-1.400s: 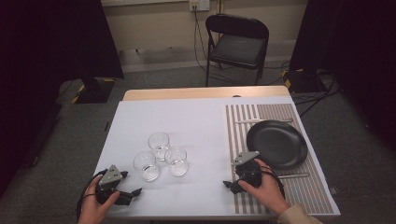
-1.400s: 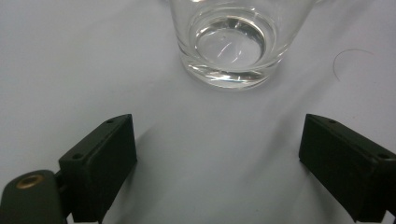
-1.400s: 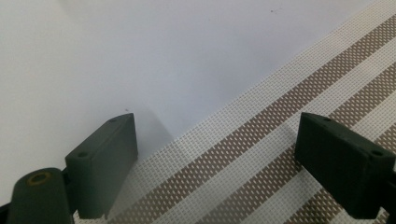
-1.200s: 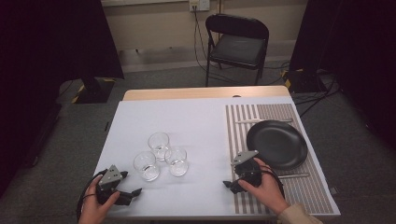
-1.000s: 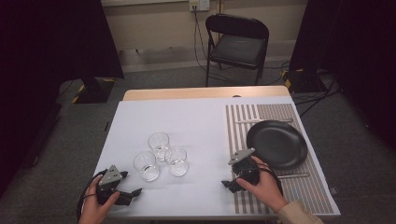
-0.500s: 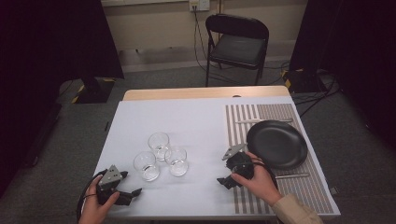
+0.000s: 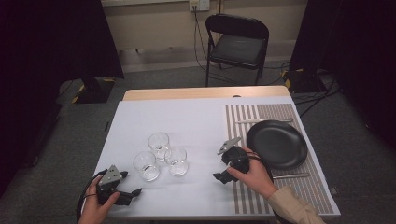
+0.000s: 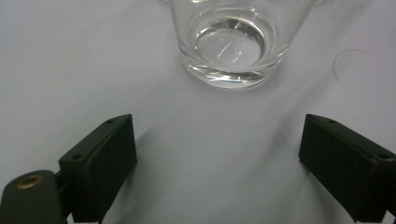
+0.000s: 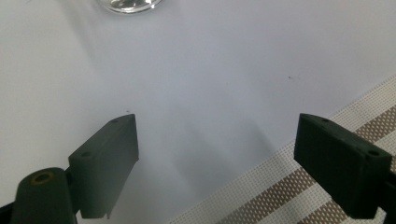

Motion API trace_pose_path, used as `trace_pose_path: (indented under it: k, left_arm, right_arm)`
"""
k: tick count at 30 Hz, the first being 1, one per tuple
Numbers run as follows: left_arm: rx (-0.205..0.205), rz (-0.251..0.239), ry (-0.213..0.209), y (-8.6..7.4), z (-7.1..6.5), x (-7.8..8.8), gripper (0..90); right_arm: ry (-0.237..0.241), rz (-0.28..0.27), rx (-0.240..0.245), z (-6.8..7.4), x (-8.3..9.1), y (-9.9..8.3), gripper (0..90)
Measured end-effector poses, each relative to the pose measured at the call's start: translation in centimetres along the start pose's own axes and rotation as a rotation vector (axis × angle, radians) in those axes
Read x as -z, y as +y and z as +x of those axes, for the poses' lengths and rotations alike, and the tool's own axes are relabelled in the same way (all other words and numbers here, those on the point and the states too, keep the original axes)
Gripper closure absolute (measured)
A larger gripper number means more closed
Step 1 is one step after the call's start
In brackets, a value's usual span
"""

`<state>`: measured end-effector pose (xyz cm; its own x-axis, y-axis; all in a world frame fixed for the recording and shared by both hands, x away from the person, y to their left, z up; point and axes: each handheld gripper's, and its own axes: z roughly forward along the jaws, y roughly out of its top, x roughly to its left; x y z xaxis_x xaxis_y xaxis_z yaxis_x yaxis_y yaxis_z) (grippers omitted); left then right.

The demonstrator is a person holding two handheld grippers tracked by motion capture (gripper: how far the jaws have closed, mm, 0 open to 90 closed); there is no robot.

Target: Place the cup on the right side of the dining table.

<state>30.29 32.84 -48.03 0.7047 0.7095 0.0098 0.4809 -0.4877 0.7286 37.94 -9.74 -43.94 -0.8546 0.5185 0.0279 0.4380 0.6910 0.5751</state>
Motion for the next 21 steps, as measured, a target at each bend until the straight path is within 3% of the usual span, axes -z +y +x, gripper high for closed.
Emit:
trace_pose_path:
  k: [21]
  left_arm:
    - [0.002,-0.004,-0.001,0.0,0.0,0.0,10.2]
  right_arm:
    - [0.02,0.004,0.006,-0.3,0.0,2.0,13.4]
